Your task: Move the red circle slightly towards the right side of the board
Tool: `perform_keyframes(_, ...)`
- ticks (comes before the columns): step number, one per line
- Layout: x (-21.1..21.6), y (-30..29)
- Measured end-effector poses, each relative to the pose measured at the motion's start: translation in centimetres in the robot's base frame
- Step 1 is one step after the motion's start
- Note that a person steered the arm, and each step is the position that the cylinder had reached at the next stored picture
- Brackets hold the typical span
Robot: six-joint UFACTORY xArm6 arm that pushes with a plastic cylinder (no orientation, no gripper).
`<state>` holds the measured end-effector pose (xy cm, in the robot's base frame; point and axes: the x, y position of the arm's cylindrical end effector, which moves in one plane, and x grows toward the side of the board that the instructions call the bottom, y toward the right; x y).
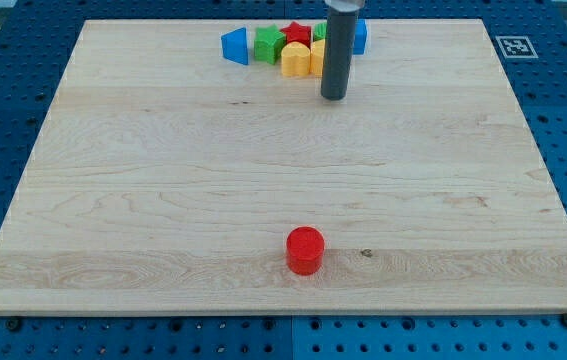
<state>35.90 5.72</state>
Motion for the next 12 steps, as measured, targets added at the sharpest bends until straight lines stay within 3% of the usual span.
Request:
perform_keyframes(3, 3.4, -7.4)
perform_keyframes(6, 10.5, -12.2)
perform_keyframes(9, 20.1, -12.2)
perform_keyframes(12, 22.4, -7.5)
